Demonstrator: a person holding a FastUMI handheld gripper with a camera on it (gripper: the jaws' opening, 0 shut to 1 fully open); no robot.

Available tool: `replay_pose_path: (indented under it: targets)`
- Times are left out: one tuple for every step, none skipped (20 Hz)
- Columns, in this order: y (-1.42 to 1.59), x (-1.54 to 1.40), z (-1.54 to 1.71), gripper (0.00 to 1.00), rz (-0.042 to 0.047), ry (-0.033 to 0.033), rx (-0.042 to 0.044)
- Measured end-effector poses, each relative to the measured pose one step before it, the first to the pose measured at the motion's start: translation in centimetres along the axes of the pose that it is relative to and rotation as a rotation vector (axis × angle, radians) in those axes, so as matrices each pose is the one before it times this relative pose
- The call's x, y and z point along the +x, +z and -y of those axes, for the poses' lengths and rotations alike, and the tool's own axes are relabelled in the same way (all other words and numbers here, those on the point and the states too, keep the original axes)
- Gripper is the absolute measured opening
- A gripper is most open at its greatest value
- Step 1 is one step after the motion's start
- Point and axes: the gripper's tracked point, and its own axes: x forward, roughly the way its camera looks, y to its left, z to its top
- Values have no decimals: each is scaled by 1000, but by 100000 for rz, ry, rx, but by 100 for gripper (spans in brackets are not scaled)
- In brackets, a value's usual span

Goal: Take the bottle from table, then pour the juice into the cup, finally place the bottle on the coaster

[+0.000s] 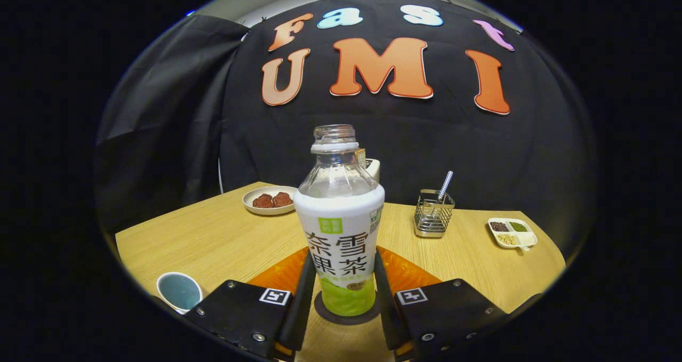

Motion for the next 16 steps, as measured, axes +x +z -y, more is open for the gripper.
replay_pose_path:
  targets:
    - [-166, 6, 111, 58, -436, 121, 921]
    - [-80, -1, -64, 58, -306, 349, 525]
    - [-136, 130, 67, 58, -187, -6, 298]
    - [-227, 189, -68, 58, -411, 373, 274]
    - [-239, 223, -75, 58, -496, 769, 826]
    - [-306, 236, -45, 58, -716, 207, 776]
    - [-257, 73, 87, 58, -405, -234, 522]
    - [-116, 85, 18, 58, 37, -386, 381]
    - [-66, 93, 53, 58, -55, -148, -302]
    - [4, 34, 24, 58, 412, -419, -521]
    - [-163, 84, -66, 58, 151, 266, -161]
    - [-73, -2, 79, 58, -328, -15, -60]
    - [227, -42, 3, 58, 1198, 187, 1159]
    - [-220, 150, 92, 60, -50, 274, 807]
    - [-16, -115, 48, 63, 118, 545, 336]
    - [120, -70, -155, 65, -104, 846, 538]
